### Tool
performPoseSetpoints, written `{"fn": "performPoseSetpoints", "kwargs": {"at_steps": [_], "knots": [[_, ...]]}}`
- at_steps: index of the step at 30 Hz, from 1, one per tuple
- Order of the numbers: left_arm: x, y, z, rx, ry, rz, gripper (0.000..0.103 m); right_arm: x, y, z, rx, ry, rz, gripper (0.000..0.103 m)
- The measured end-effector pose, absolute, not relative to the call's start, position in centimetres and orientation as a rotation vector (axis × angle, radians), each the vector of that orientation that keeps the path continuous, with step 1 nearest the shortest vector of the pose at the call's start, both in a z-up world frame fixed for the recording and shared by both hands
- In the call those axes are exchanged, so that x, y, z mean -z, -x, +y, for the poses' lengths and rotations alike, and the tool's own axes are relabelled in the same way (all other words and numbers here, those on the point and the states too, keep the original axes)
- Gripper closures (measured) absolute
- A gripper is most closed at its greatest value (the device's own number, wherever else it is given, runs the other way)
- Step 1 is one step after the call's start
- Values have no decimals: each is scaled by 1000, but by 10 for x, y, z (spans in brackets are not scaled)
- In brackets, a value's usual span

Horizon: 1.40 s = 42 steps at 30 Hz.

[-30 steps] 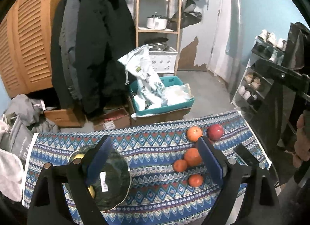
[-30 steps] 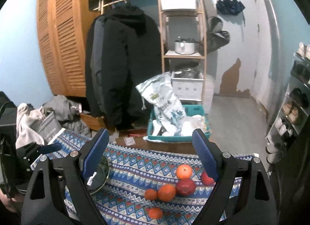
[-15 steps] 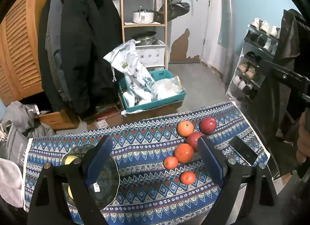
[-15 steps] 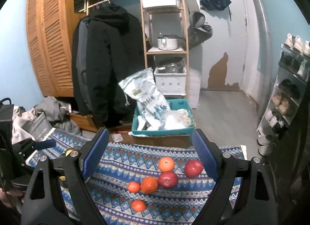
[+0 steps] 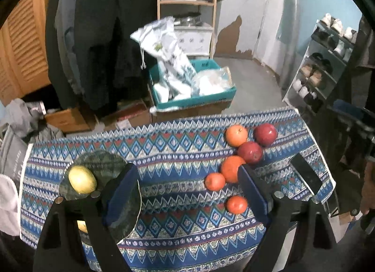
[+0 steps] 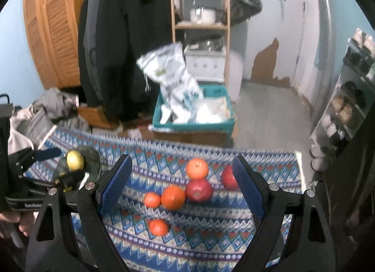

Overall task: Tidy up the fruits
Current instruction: 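Lower the left tool onto a tangerine while the right tool grasps another tangerine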

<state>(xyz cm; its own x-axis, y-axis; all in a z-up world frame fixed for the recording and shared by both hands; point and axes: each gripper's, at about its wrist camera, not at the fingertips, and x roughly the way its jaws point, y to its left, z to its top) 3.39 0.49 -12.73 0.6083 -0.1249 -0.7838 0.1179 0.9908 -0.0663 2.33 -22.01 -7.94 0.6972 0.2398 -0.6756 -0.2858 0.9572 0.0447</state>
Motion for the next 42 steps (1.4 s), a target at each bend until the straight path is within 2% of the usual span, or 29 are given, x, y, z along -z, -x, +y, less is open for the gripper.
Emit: {"fn": "performPoseSetpoints", "kwargs": {"at_steps": [12,17,23,36,42], "knots": [[191,-50,14,96,-29,1038,17,175,-43,-195,-333,146,1007,15],[213,-53,11,81,-67,1083,17,212,-48,-187,-351,179,1102,20],[239,-58,16,59,-81,1157,17,248,-51,-182,-376,183,1201,20],[274,-60,12,67,-105,1239,17,300,-52,-164,-416,254,1318,21],[280,-60,10,107,-83,1258,17,313,-53,-157,-441,258,1343,26]]}}
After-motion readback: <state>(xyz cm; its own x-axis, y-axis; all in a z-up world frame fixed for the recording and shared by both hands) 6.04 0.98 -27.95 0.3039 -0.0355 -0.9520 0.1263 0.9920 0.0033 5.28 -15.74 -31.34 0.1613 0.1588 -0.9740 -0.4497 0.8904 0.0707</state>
